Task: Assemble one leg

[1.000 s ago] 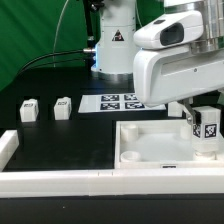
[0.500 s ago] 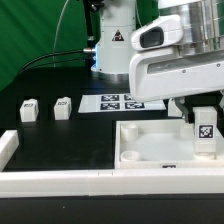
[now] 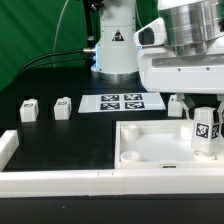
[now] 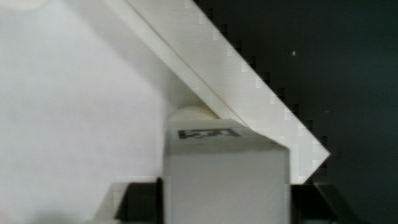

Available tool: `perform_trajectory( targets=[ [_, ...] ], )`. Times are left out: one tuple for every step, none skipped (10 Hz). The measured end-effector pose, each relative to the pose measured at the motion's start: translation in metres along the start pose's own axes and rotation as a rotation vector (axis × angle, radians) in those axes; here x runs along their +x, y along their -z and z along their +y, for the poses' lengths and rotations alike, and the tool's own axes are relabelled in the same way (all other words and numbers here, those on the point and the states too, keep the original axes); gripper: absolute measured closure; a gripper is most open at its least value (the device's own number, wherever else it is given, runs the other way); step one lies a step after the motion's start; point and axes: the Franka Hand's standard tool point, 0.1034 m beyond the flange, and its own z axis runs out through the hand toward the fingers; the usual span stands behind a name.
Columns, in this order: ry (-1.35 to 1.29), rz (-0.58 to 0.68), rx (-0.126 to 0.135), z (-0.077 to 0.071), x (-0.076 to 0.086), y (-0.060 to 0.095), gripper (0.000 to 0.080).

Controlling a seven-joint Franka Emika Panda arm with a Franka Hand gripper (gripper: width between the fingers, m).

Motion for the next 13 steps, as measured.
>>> perform_trajectory(
  targets=[
    [-0.162, -0.009, 0.007, -0.0011, -0.0018, -0.0004, 0.049],
    [-0.212, -0.012, 0.009, -0.0011, -0.0021, -0.0007, 0.0493],
    [-0.282, -0.018, 0.013, -0.0015, -0.0019, -0.0008, 0.0493],
    [-0.306, -0.02, 0.015, -0.0017, -0.0016, -0.0009, 0.0493],
    [-0.283, -0.02, 0.015, -0.0017, -0.0018, -0.001, 0.0493],
    [-0.271, -0.02, 0.015, -0.0017, -0.002, -0.0011, 0.0493],
    [-0.23, -0.02, 0.015, -0.0017, -0.0021, -0.0012, 0.0304],
    [-0.21, -0.02, 0.015, -0.0018, -0.0022, -0.0013, 0.0304],
    [-0.1, -0.018, 0.015, -0.0015, -0.0019, -0.0014, 0.0179],
    [0.028, -0.016, 0.014, -0.0015, -0.0021, -0.0016, 0.0159],
    [0.157, -0.008, 0.005, -0.0024, -0.0039, -0.0019, 0.0159],
    [0.302, 0.005, -0.007, -0.0029, -0.0039, -0.0022, 0.0151],
    [0.474, 0.023, -0.017, -0.0032, -0.0013, -0.0028, 0.0151]
  ],
)
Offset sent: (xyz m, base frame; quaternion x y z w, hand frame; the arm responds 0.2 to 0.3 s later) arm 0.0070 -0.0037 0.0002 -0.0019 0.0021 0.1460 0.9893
